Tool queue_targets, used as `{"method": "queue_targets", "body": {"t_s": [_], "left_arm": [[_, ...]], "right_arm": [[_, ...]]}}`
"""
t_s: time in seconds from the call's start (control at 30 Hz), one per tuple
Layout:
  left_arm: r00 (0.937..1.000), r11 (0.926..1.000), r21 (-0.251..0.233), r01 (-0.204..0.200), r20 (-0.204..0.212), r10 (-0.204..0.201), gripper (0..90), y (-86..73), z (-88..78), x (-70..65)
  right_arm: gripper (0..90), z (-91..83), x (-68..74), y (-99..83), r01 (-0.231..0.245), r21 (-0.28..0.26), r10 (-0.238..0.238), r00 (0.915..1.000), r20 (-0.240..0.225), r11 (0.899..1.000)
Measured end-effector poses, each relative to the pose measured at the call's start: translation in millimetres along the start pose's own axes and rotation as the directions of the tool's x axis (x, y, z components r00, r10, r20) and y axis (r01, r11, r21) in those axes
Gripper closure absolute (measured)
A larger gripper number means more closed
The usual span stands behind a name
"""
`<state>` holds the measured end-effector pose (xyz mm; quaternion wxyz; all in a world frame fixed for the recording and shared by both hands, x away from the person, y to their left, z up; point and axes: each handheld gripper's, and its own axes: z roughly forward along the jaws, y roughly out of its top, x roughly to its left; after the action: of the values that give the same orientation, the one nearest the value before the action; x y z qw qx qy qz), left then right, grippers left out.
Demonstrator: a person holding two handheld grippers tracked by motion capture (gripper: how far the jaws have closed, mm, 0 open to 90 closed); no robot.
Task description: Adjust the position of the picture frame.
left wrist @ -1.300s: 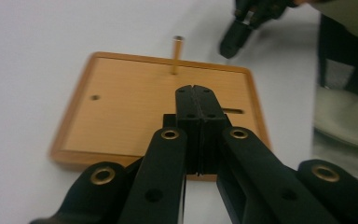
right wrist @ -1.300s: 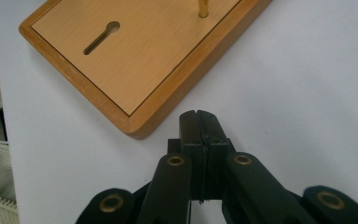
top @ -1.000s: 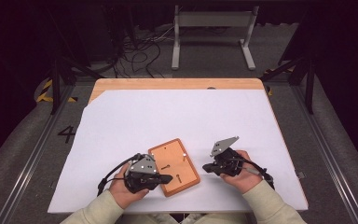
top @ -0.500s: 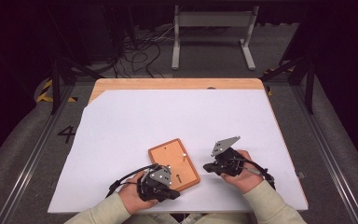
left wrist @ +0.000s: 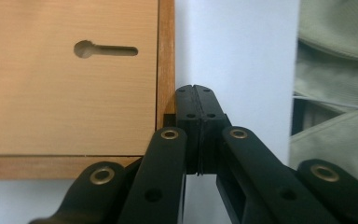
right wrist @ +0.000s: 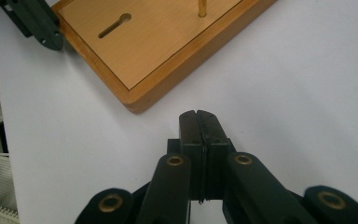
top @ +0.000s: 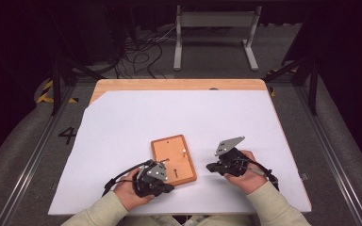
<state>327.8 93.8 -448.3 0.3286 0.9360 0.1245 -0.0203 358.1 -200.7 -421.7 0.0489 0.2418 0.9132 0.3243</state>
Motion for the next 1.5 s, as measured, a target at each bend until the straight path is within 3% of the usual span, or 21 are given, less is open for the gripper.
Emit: {"method": "queue_targets", "body": {"t_s": [0.17,0.3,0.5,0.57,0.6,0.67,0.73,0.8,0.83,0.9,0.97,1.0,1.13,1.17,1.5], "left_arm": [[0.9992,0.9994,-0.015,0.030,-0.026,-0.031,90.0,-5.0,-4.1,7.7],[0.9917,0.9941,-0.044,0.099,-0.078,-0.102,90.0,-12.8,-11.0,22.1],[0.9657,0.9747,-0.107,0.196,-0.151,-0.211,90.0,-22.9,-23.5,42.4],[0.9532,0.9656,-0.130,0.225,-0.176,-0.246,90.0,-25.7,-27.0,47.0],[0.9426,0.9534,-0.146,0.264,-0.171,-0.287,90.0,-27.7,-28.8,49.7],[0.9390,0.9473,-0.161,0.277,-0.163,-0.302,90.0,-29.1,-30.4,51.9],[0.9384,0.9518,-0.162,0.261,-0.189,-0.289,90.0,-29.0,-30.3,49.7],[0.9442,0.9509,-0.185,0.248,-0.173,-0.280,89.8,-30.1,-32.5,48.4],[0.9434,0.9504,-0.192,0.245,-0.179,-0.279,89.4,-30.9,-34.6,48.2],[0.9415,0.9440,-0.217,0.249,-0.175,-0.288,86.9,-33.5,-38.5,48.0],[0.9352,0.9311,-0.259,0.257,-0.176,-0.307,85.6,-38.1,-44.2,46.7],[0.9360,0.9305,-0.266,0.252,-0.177,-0.304,84.3,-39.7,-46.3,46.6],[0.9225,0.9117,-0.312,0.267,-0.191,-0.336,80.3,-47.0,-54.5,43.9],[0.9225,0.9117,-0.312,0.267,-0.191,-0.336,78.4,-47.0,-54.5,43.9],[0.8916,0.8838,-0.369,0.288,-0.234,-0.388,72.5,-65.4,-68.5,35.5]], "right_arm": [[90.0,-1.8,-3.9,1.5,-0.005,-0.018,0.006,1.0000,0.006,1.000],[90.0,-1.9,-6.3,1.6,-0.021,-0.027,0.022,0.9997,0.008,0.999],[90.0,-0.5,-10.5,4.1,-0.026,-0.037,0.027,0.9996,0.007,0.999],[90.0,0.8,-10.9,6.6,-0.029,-0.038,0.029,0.9996,0.007,0.999],[90.0,1.7,-11.4,8.5,-0.023,-0.040,0.023,0.9997,0.007,0.999],[90.0,3.8,-12.3,13.5,-0.017,-0.041,0.017,0.9998,0.005,0.999],[90.0,6.0,-15.3,21.6,-0.011,-0.048,0.012,0.9999,0.003,0.999],[90.0,7.6,-18.4,33.3,0.000,-0.060,0.001,1.0000,0.003,0.998],[90.0,8.4,-20.1,39.2,0.001,-0.067,-0.001,1.0000,0.000,0.998],[90.0,10.6,-24.0,51.4,0.009,-0.077,-0.010,1.0000,-0.003,0.997],[90.0,14.0,-28.7,64.3,0.018,-0.084,-0.019,0.9998,-0.008,0.996],[90.0,15.6,-30.9,69.4,0.021,-0.087,-0.022,0.9997,-0.012,0.996],[90.0,21.5,-40.6,85.6,0.016,-0.096,-0.018,0.9996,-0.020,0.995],[90.0,21.5,-40.6,85.6,0.016,-0.096,-0.018,0.9996,-0.020,0.995],[90.0,50.9,-52.4,142.1,0.073,-0.066,-0.075,0.9969,-0.026,0.995]]}}
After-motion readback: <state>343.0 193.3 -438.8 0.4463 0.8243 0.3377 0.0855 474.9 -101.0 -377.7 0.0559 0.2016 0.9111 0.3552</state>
